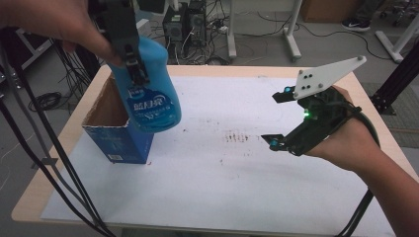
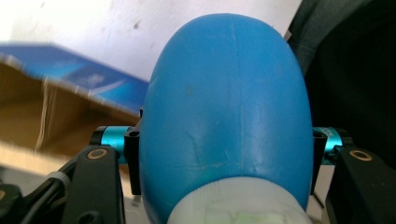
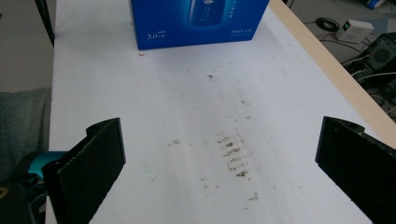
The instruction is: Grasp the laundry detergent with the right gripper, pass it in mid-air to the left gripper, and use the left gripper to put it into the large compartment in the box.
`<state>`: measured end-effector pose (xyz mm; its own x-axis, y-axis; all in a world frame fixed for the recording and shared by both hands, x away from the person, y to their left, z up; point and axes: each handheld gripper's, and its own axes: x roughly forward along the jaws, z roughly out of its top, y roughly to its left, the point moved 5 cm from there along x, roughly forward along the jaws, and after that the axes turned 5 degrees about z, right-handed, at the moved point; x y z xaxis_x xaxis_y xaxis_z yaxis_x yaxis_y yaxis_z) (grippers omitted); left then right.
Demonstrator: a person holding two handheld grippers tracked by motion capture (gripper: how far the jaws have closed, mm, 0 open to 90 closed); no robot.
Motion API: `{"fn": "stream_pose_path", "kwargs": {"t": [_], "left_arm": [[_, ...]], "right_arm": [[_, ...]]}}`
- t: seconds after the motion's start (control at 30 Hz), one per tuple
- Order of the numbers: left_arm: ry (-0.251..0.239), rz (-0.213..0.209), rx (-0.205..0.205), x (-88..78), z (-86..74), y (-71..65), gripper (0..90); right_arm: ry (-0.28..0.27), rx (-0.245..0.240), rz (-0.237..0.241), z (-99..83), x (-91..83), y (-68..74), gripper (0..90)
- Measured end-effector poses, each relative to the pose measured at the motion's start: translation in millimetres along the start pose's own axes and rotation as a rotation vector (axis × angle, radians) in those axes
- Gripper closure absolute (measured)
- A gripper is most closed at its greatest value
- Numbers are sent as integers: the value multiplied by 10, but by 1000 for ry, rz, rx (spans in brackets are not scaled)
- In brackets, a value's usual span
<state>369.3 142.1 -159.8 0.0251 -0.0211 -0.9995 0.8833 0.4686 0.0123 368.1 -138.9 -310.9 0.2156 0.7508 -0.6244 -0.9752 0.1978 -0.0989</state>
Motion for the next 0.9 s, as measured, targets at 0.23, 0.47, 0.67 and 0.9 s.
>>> {"fn": "stream_pose_path", "kwargs": {"t": [0.23, 0.47, 0.67, 0.9], "left_arm": [[-8, -3, -257, -166, -274, 310, 391], [32, 24, -507, -167, -499, 553, 390], [74, 76, -682, -79, -649, 731, 390], [93, 63, -719, 105, -700, 852, 390]], "right_arm": [[12, -16, -3, 40, -77, -24, 7], [23, -17, 1, 28, -42, -26, 7], [18, -11, 2, 21, -9, -27, 7], [-11, 2, 1, -8, 13, -10, 7]]}}
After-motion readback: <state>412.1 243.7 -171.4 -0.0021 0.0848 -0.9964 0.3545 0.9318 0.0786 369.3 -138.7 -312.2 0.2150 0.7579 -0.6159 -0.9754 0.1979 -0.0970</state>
